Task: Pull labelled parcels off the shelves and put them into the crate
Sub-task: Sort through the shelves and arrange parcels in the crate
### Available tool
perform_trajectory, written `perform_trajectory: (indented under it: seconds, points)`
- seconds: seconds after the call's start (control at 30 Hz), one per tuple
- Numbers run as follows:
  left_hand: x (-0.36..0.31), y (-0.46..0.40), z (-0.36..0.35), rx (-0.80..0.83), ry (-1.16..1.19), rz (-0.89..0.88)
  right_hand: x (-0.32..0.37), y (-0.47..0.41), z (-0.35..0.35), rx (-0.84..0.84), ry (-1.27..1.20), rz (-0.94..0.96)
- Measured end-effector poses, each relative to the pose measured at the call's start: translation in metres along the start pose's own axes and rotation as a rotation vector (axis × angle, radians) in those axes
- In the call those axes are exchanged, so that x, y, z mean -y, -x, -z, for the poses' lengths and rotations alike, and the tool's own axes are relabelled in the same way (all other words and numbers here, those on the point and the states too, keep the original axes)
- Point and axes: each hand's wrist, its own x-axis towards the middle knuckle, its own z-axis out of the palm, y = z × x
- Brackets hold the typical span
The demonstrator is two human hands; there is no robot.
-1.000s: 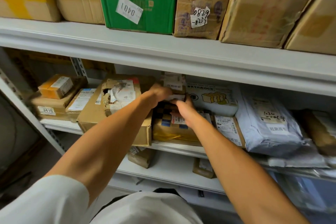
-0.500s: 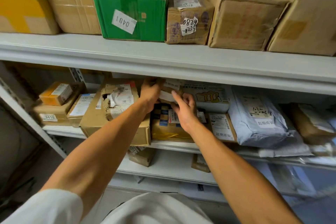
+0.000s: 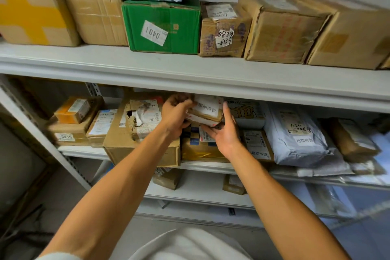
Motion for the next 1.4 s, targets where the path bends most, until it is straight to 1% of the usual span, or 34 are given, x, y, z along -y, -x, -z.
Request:
perform_trajectory:
  seconds: [0.1, 0.17, 0.27, 0.33, 0.37, 0.47, 0.57, 0.7, 0.87, 1.0, 1.1, 1.27, 1.4]
  points:
    - [0.007, 0.01, 0.01, 0.078, 0.021, 0.007, 0.01, 0.005, 0.005, 0.088, 0.135, -0.121]
    - [0.012, 0.016, 0.019, 0.114, 0.039, 0.035, 0.01, 0.01, 0.01, 0.097, 0.203, -0.197]
    - [0.016, 0.025, 0.031, 0.186, 0.03, 0.067, -0.001, 0.021, 0.012, 0.107, 0.259, -0.262]
    - [0.018, 0.03, 0.035, 0.243, 0.007, 0.082, -0.01, 0.027, 0.012, 0.109, 0.325, -0.234]
    - [0.019, 0.032, 0.038, 0.276, -0.002, 0.096, -0.013, 0.028, 0.013, 0.107, 0.32, -0.202]
    - [0.024, 0.035, 0.047, 0.375, -0.033, 0.142, -0.018, 0.034, 0.018, 0.076, 0.185, -0.115]
    - [0.027, 0.035, 0.052, 0.438, -0.085, 0.163, -0.02, 0.04, 0.024, 0.052, 0.185, -0.064]
    - [0.024, 0.034, 0.052, 0.432, -0.183, 0.162, -0.02, 0.04, 0.029, 0.006, 0.233, -0.016]
    - [0.019, 0.039, 0.041, 0.421, -0.289, 0.12, -0.022, 0.039, 0.042, 0.008, 0.316, -0.005]
    - [0.024, 0.039, 0.031, 0.488, -0.341, 0.072, -0.02, 0.042, 0.052, 0.003, 0.359, -0.008]
    - [0.035, 0.04, 0.025, 0.555, -0.357, 0.078, -0.021, 0.048, 0.063, 0.001, 0.356, 0.012]
    - [0.053, 0.041, 0.009, 0.646, -0.381, 0.132, -0.025, 0.065, 0.085, -0.081, 0.333, 0.044]
    - [0.07, 0.041, -0.003, 0.739, -0.404, 0.192, -0.029, 0.087, 0.104, -0.224, 0.315, 0.072]
